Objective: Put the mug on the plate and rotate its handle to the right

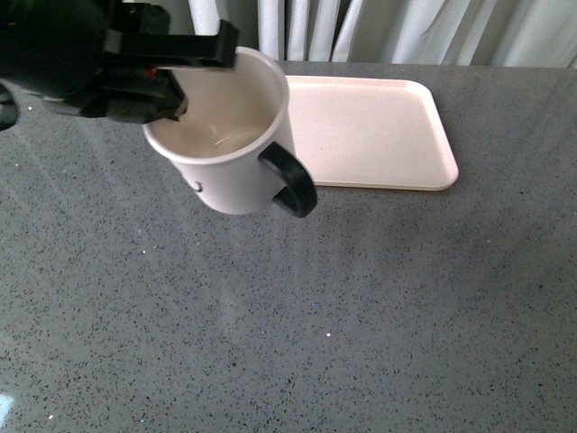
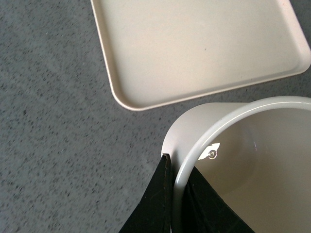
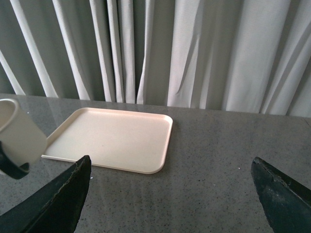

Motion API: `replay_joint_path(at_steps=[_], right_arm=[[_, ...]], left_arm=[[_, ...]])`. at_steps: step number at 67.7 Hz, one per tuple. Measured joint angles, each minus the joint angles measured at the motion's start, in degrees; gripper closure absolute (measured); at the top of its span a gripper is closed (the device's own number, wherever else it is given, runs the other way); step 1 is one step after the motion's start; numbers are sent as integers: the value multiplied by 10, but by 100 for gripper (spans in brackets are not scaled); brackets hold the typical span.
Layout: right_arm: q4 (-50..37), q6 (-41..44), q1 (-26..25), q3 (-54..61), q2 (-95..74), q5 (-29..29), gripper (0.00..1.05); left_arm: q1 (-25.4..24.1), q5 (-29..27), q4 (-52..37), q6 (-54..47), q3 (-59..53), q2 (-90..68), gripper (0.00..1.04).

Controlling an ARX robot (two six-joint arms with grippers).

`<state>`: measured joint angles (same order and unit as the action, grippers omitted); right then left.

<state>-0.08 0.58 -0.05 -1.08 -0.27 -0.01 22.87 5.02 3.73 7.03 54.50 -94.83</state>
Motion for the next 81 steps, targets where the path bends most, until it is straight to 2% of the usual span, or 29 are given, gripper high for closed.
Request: replay_joint_path(at_steps=[57,61,64,81], right_arm=[[0,0,0,0,0,0,9],[0,0,0,0,0,0,9],[0,0,0,0,0,0,9],[0,0,0,0,0,0,9]], left_arm=[[10,-19,10,16,12,-8,103],[15,-55,91,56,58,-30,103],[15,-61,134,83,107,-65,103],[17,-34,183,100,318,-222,103]])
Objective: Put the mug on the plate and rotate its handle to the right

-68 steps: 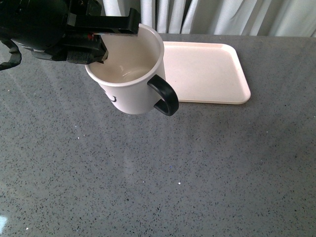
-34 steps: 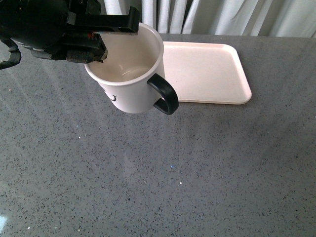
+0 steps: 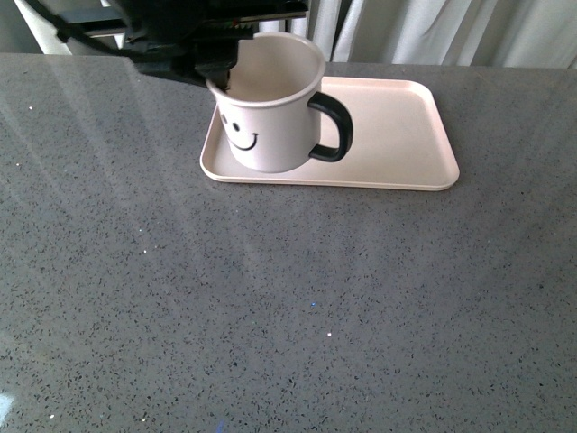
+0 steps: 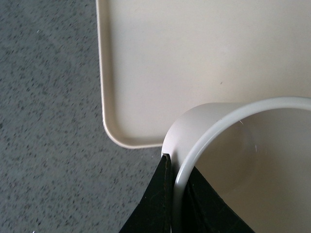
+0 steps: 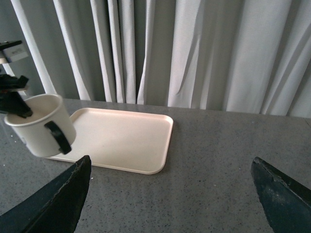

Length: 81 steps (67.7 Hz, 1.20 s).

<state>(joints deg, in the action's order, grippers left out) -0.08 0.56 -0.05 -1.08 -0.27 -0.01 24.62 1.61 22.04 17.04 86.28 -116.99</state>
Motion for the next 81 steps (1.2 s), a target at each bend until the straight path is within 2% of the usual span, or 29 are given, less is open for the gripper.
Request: replay_joint_path(at_steps=[14,33,58,81], right_arm=[[0,0,0,0,0,0,9],[0,0,0,0,0,0,9],[0,0,0,0,0,0,9],[0,0,0,0,0,0,9]], left_arm=[[1,16,66,-47,154,-95,103],[1,32,123,-92,294,-184,103],[2,42,167,-128,374,-259,103],[9,44,173,-132,382,-274,103]])
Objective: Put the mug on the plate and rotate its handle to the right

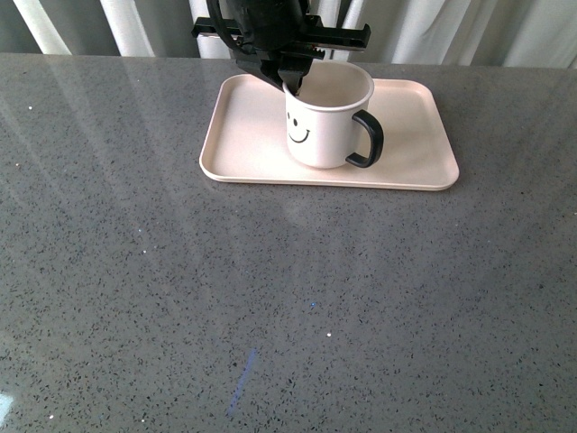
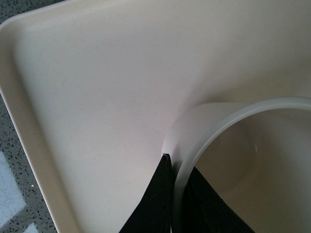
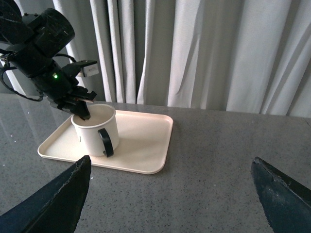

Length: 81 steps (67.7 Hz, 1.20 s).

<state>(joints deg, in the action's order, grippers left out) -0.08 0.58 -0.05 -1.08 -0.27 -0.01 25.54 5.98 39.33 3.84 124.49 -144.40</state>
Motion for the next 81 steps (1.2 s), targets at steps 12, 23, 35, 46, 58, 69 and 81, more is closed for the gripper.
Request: replay_joint_path(at_steps=[12,23,35,46,58,69,81], right_arm=[[0,0,0,0,0,0,9],[0,0,0,0,0,0,9],[0,0,0,0,0,0,9],[0,0,0,0,0,0,9],[0,0,0,0,0,0,9],[0,0,0,0,0,0,9],[0,0,0,0,0,0,9]], left_arm=[[2,0,0,0,0,-2,103],[5,0,0,0,0,-2,103],[7,0,0,0,0,-2,94],[8,-2,-1,-1,0,-2,67],[9,-3,-5,-1,-4,-2,59],[9,2,-20,-1,-18,1,34],[8,12,-42,-6,-55,33,8]])
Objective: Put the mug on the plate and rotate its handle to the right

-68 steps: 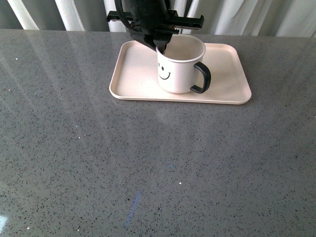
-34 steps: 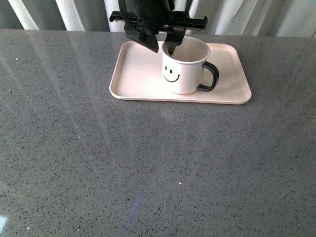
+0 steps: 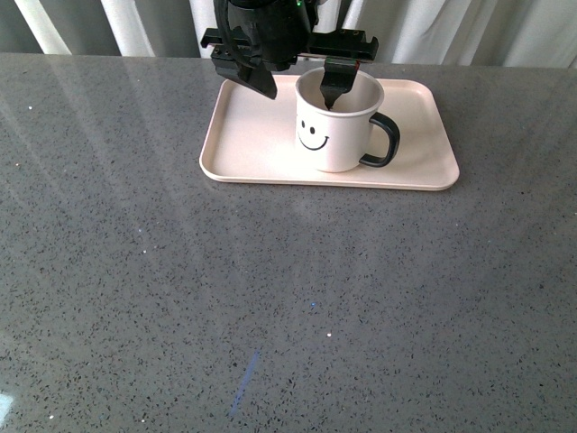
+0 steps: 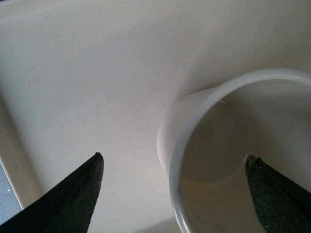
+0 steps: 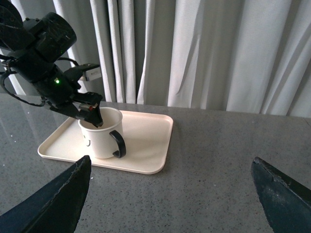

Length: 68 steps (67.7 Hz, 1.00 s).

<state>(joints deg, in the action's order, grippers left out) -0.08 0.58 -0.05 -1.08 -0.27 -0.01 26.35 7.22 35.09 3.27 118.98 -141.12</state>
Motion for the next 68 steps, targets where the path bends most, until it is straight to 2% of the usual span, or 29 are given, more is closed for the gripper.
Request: replay_joint_path(at_steps=[21,34,36,37,39,40,44,49,53,68], right_arm=[[0,0,0,0,0,0,9],[0,0,0,0,0,0,9],[0,0,0,0,0,0,9],[0,0,0,0,0,0,9],[0,0,0,0,0,0,9],[0,0,0,0,0,0,9],[0,0,0,0,0,0,9],[0,0,0,0,0,0,9],[0,0,0,0,0,0,9],[0,0,0,0,0,0,9]], left_arm=[[-16,19,-37,-5,-58,123,9],[-51,16,-152,11,-168,198,10],[-52,-41,-226,3,-207,214,14],[-52,-88,-285,-2,-239,225,18],[-53,-134,-348,-8,-275,238,21],[-56,-183,-438,-13,-332,260,26],[-67,-241,-615,-20,-445,305,37],[-85,-240,-755,-22,-558,360,50],[-101,-231,-826,-23,-638,405,61],[-143,-192,-899,-25,-838,507,100]])
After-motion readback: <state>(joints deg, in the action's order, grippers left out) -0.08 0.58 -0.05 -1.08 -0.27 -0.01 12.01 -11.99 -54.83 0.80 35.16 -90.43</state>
